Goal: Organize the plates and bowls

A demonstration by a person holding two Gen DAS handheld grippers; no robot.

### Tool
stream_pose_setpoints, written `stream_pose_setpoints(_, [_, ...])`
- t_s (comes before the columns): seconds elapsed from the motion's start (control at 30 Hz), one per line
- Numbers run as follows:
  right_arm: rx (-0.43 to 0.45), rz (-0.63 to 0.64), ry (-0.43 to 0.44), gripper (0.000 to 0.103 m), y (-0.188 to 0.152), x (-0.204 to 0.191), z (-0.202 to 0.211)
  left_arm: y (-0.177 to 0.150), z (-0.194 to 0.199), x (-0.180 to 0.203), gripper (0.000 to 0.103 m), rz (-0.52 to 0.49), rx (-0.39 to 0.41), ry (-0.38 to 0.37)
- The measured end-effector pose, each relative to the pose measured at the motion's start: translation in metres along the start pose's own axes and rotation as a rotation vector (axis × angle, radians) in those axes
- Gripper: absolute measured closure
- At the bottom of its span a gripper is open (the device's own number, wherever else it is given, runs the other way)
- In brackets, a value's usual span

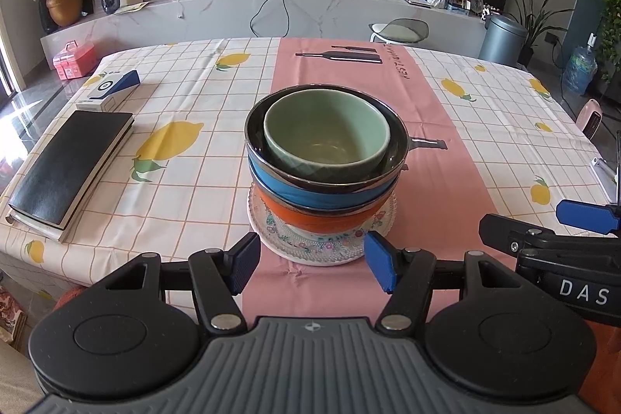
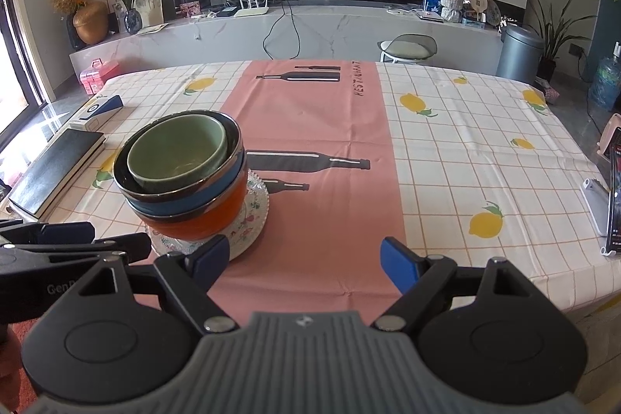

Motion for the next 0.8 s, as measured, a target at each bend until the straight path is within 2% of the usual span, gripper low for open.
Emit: stream_pose_setpoints(0.8, [0.012,0.019,0.005,0.019,0.0001,-0.0028,0.0023,0.0006,0.0046,-0.0006,0.031,-0.002,0.010,0.002])
Point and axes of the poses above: each gripper's, at about its wrist camera, not at the fingertips, and z roughly against the way its jaws point, x to its right, y to its top, the point moved 5 cm from there along -z, roughly the way its jaws point, and after that the axes turned 4 degrees about x, right-handed, at the moved point
